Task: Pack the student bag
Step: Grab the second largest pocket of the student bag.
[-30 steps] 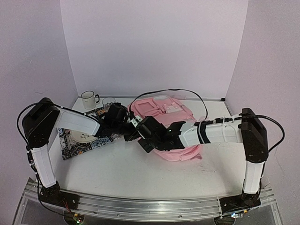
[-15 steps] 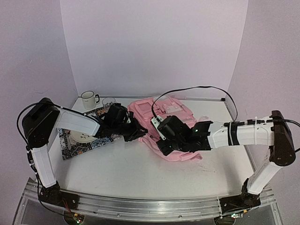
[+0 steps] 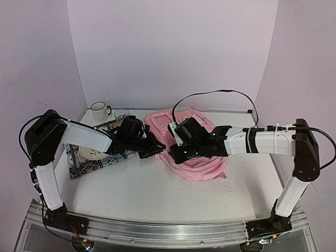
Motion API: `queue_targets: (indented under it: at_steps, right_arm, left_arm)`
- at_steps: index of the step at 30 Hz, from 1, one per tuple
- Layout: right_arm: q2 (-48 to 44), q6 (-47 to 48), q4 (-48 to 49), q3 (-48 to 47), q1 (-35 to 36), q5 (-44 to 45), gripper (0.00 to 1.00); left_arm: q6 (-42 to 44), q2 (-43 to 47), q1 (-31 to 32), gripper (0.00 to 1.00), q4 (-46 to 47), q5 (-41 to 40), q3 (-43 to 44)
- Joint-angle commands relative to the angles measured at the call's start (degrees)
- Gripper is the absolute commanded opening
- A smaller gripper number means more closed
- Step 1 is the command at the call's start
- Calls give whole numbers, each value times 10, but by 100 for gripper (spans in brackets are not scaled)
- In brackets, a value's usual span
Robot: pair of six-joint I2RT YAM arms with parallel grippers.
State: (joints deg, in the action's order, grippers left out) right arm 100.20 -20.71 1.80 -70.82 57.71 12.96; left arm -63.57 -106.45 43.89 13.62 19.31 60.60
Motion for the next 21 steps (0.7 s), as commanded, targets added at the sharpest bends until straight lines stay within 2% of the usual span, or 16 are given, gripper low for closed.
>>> queue_targets:
  at_steps: [1,7,12,16,21]
  right_arm:
    - [25,-13,-10,-15,-17,-35,27]
    - [50,6,-3,-20,-18,-70,25]
    - [72,7,1,-26,-27,-64,21]
    - [82,8,3,-31,-32,-64,15]
    - [53,9,1,-20,-33,-76,0]
  left_arm:
    - [7,34,14,0,29,28,7]
    - [6,33,17,0,31,33,13]
    - [6,35,23,0,34,36,19]
    - [9,39,26,0,35,36,18]
    - [23,40,25,0,35,17,11]
